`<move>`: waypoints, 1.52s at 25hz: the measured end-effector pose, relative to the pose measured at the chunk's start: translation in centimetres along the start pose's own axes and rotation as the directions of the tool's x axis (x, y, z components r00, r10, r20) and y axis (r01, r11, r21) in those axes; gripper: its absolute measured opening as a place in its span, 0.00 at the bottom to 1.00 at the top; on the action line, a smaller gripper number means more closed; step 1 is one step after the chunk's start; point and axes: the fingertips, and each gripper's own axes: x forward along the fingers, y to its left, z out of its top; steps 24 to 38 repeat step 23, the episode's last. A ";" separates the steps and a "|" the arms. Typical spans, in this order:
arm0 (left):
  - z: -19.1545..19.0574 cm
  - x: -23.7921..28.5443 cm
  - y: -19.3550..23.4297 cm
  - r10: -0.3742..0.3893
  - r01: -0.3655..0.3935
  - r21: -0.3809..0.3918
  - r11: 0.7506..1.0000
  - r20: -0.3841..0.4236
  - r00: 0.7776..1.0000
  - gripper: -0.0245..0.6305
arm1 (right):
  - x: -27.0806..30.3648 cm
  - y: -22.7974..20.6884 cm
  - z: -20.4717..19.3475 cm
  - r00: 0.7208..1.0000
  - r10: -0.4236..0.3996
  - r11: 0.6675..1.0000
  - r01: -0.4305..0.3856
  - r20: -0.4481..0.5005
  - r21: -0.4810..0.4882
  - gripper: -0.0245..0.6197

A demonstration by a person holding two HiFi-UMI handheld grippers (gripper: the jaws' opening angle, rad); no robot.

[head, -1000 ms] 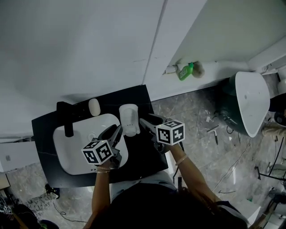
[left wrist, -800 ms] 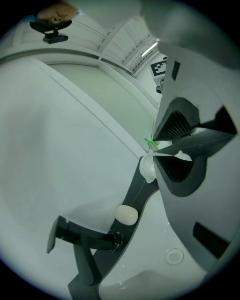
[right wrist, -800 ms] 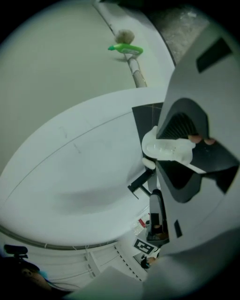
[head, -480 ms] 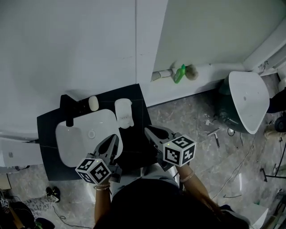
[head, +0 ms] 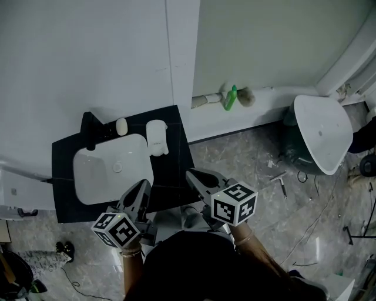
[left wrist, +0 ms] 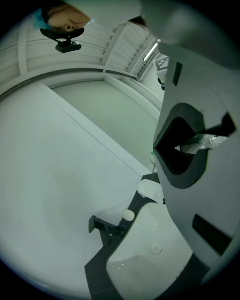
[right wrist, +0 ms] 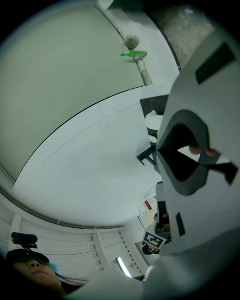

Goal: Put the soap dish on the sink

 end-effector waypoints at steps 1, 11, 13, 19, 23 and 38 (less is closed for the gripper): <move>-0.2 -0.1 -0.1 0.001 -0.001 -0.014 1.000 0.002 1.000 0.04 | -0.2 0.0 -0.1 1.000 0.000 1.000 0.000 0.001 -0.002 0.07; -0.6 -0.7 -1.2 -0.050 0.053 -0.079 0.995 0.040 0.998 0.04 | -1.0 0.5 0.7 0.999 0.019 1.000 -0.019 0.049 0.000 0.07; -0.5 -0.5 -1.4 -0.072 0.075 -0.067 0.995 0.037 0.997 0.04 | -0.9 0.4 0.9 0.998 0.013 1.000 -0.013 0.054 0.003 0.07; 0.2 0.5 -1.5 -0.118 0.121 -0.075 0.990 0.042 0.992 0.04 | -0.1 -0.6 1.1 0.999 -0.009 1.000 0.008 0.044 0.019 0.07; 0.4 1.1 -0.7 -0.108 0.109 -0.087 0.990 0.022 0.994 0.04 | 0.9 -1.2 1.2 0.999 -0.022 1.000 0.021 0.033 0.023 0.07; 0.4 1.1 -0.7 -0.108 0.109 -0.087 0.990 0.022 0.994 0.04 | 0.9 -1.2 1.2 0.999 -0.022 1.000 0.021 0.033 0.023 0.07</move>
